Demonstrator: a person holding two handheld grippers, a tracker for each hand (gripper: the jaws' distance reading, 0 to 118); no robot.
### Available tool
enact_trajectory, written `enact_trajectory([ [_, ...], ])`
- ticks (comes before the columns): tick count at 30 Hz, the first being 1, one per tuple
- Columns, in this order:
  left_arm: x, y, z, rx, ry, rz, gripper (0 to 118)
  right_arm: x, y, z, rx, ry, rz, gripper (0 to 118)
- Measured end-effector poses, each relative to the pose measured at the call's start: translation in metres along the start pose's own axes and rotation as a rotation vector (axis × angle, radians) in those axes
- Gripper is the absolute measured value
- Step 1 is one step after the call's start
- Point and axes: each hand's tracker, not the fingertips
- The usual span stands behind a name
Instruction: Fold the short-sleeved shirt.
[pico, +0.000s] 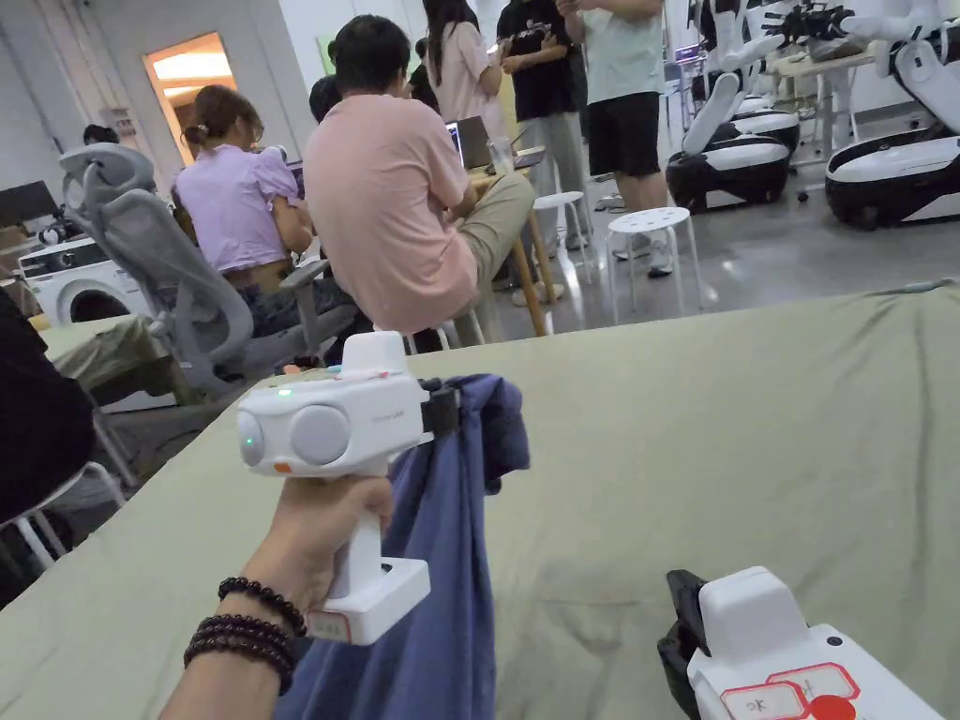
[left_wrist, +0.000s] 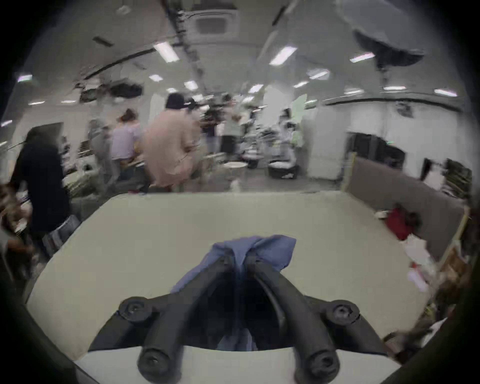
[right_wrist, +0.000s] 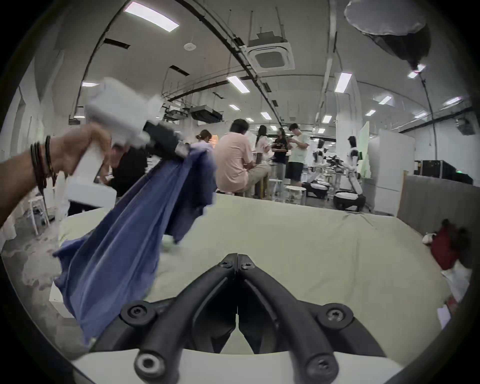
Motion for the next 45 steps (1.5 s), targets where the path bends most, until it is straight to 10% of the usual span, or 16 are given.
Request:
enact_trajectory([
  [10,0.31,-0.045,-0.136,-0.175,-0.598,-0.221,6,0.102,-0.01,0.097,-0.03,-0.284,-0.015,1],
  [19,0.403,-0.185,-0.216,-0.449,-0.609,-0.221,7,0.163,-0.039,0.136,-0.109,-0.407,-0.062,1],
  [20,0.4,-0.186,-0.216,-0.444,-0.597,-0.209,15,0.164,-0.04,0.137,-0.114,-0.411,-0.064,1],
  [23,0.375,-0.165,-0.206,-0.335,-0.544,-0.131,109,0.161,-0.039,0.136,-0.118,-0.405,-0.078,1],
  [24,0.362,-0.155,-0.199,-0.287,-0.522,-0.101,116,0.157,-0.038,0.137,-0.117,-0.396,-0.079,1],
  [28,0.285,-0.117,-0.157,-0.173,-0.461,0.022,93,0.143,-0.031,0.127,-0.105,-0.356,-0.072,1],
  [31,0.227,-0.109,-0.13,-0.098,-0.321,-0.013,0,0.135,-0.028,0.113,-0.111,-0.323,-0.087,1],
  [40,0.071,-0.081,-0.164,-0.183,0.008,0.111,0,0.123,-0.029,0.076,-0.126,-0.258,-0.106,3],
  [41,0.058,-0.08,-0.176,-0.195,0.02,0.125,3,0.124,-0.033,0.07,-0.137,-0.253,-0.107,4],
  [44,0.025,-0.088,-0.22,-0.296,0.05,0.141,105,0.126,-0.044,0.052,-0.168,-0.245,-0.123,4],
  [45,0.019,-0.094,-0.236,-0.317,0.093,0.126,118,0.128,-0.048,0.046,-0.178,-0.245,-0.131,4],
])
